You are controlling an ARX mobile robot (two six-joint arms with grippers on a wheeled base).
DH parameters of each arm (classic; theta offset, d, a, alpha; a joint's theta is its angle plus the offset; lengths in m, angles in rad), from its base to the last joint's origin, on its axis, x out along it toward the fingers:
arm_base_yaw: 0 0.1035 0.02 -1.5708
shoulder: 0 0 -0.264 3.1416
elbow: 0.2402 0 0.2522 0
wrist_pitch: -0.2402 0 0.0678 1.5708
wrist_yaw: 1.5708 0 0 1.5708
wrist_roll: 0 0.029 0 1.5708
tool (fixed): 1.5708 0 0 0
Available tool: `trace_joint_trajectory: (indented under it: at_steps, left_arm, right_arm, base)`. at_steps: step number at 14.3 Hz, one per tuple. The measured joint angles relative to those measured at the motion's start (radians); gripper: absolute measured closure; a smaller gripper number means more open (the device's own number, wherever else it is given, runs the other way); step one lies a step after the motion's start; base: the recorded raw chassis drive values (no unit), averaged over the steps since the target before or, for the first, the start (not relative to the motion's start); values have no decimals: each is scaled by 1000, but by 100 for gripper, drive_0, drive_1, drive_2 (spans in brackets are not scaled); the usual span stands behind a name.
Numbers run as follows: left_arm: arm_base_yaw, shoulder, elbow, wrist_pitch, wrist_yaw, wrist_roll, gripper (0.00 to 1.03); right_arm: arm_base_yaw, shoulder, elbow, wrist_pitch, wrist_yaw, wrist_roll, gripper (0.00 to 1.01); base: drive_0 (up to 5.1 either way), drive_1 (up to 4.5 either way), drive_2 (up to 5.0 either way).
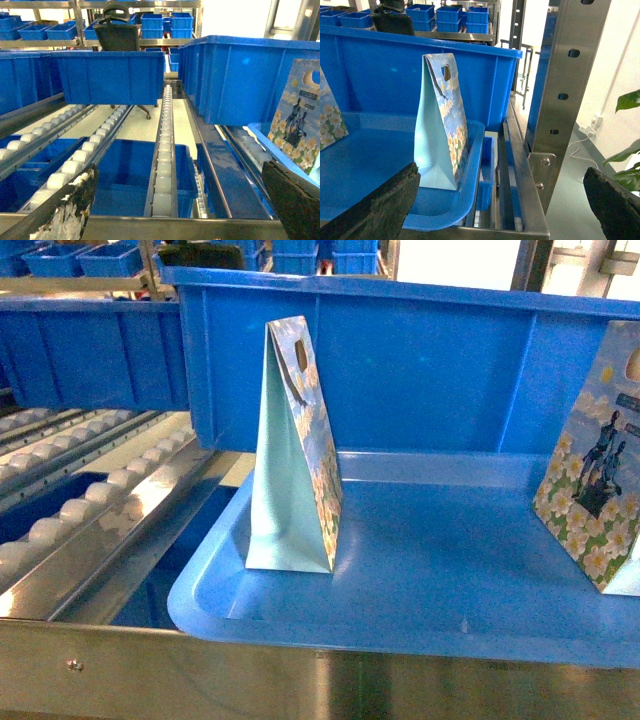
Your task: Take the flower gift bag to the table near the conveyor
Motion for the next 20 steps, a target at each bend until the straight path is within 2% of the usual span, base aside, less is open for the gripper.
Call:
trace_joint_trajectory:
  at_steps: [6,7,8,10,11,13,15,16,18,20]
  left_arm:
    - [0,0,0,1,-1,0,5]
    - [-29,-1,0,19,-34,7,5]
    - [-71,-3,0,21,-45,9,5]
    - [-140,29,-1,73,-95,8,5]
    - [-167,81,0,109,-115,8,5]
    - [-207,272,3,283,-128,7,5]
    - [-210,507,62,444,-97,-5,5]
    - [-214,646,137,531,-77,-18,5]
    - [-242,842,278,551,-66,-46,5]
    - [-283,961,400,512,-51,-57,5]
  right_arm:
    - [0,0,0,0,0,0,3]
    - [2,0,0,1,2,0,3]
    - [30,0,0,33,37,-3,3]
    - [93,13,0,69,66,-3,3]
    - [126,51,2,114,91,-4,3]
    - [191,205,22,251,136,-8,3]
    - [244,372,95,382,177,-8,3]
    - [271,480,144,441,185,-9,3]
    - [281,659,241,487,185,-6,3]
    - [270,787,367,446,180,12,3]
  base:
    - [0,0,0]
    - [0,0,0]
    - [0,0,0]
    - [0,0,0]
    - [0,0,0]
    - [0,0,0]
    - [0,0,0]
    - [0,0,0]
    - [0,0,0]
    - [0,0,0]
